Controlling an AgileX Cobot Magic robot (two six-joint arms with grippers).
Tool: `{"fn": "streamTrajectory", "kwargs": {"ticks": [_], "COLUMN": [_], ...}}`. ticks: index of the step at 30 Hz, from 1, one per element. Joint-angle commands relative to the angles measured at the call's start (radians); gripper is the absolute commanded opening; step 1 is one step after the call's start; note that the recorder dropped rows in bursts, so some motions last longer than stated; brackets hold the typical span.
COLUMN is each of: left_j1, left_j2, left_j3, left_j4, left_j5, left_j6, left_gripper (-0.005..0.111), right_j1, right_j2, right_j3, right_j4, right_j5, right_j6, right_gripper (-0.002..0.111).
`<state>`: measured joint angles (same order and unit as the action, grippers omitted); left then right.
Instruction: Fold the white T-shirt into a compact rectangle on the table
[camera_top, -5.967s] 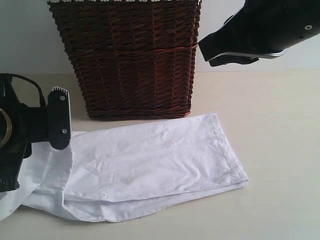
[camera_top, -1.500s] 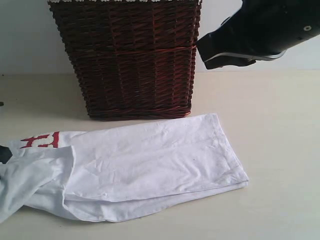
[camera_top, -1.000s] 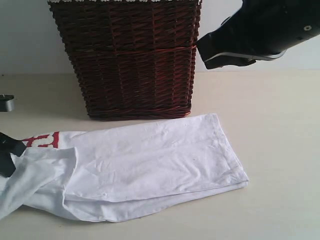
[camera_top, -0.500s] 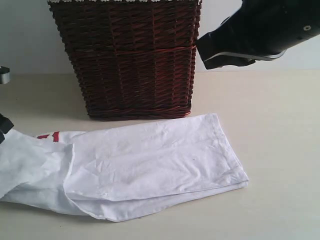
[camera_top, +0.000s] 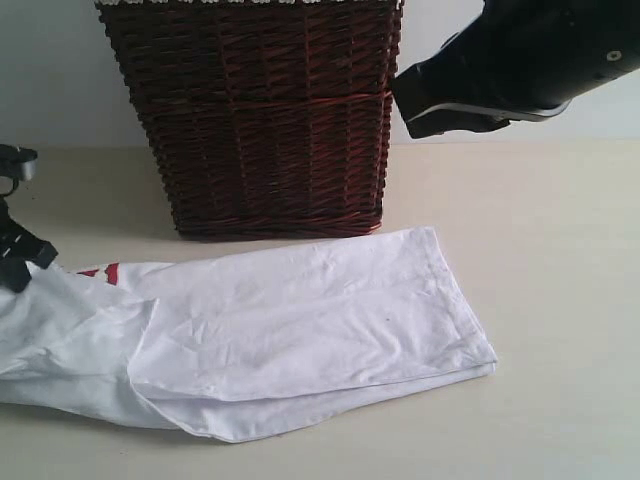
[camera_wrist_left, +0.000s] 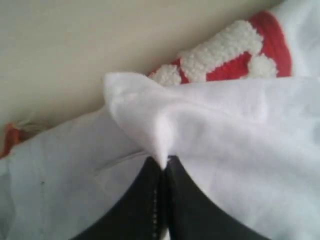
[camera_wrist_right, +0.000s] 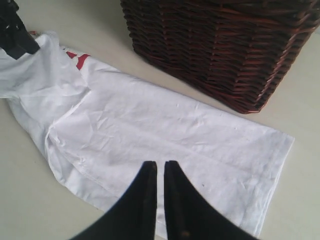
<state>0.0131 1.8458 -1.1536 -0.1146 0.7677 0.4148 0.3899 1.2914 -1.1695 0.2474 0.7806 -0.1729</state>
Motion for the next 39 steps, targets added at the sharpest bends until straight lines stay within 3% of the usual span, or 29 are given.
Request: {"fn": "streamTrajectory", "kwargs": {"ticks": [1, 5, 8, 13, 17, 21, 27, 34, 39], "left_j1": [-0.002, -0.002, -0.002, -0.052, -0.107, -0.107, -0.104, -0.104, -0.102], "left_j2": [-0.133, -0.211, -0.233, -0.241, -0.226, -0.179, -0.055, -0.026, -0.088], "left_j3": [-0.010, -0.010, 0.007, 0.173, 0.304, 0.365, 0.392, 0.309, 0.299], "left_j4": [-0.001, -0.007, -0.024, -0.136, -0.015, 0.177, 0.367, 0.373, 0.395], "left_j5": [-0.008, 0.107, 0.214, 0.170, 0.020, 0.019, 0.059, 0.094, 0.097], "left_j6": [-0.035, -0.044, -0.092, -0.008, -0.066, -0.225, -0.357, -0.372, -0.381], "left_gripper": [0.018, 0.031, 0.032, 0.031, 0.017, 0.000, 0.000, 0.000, 0.000], "right_j1": [-0.005, -0.005, -0.005, -0.005, -0.005, -0.005, -0.005, -0.005, -0.005], "right_j2": [0.000, 0.000, 0.000, 0.000, 0.000, 0.000, 0.000, 0.019, 0.157], "right_j3": [-0.008, -0.008, -0.008, -0.008, -0.008, -0.008, -0.008, -0.002, 0.006], "right_j4": [0.005, 0.005, 0.005, 0.005, 0.007, 0.007, 0.007, -0.068, -0.180], "right_j5": [-0.013, -0.008, -0.005, -0.003, 0.000, 0.001, 0.001, -0.011, 0.002], "right_j6": [-0.010, -0.010, -0.010, -0.010, -0.010, -0.010, -0.010, -0.010, 0.101], "right_gripper": [0.008, 0.008, 0.008, 0.008, 0.008, 0.008, 0.008, 0.008, 0.000]}}
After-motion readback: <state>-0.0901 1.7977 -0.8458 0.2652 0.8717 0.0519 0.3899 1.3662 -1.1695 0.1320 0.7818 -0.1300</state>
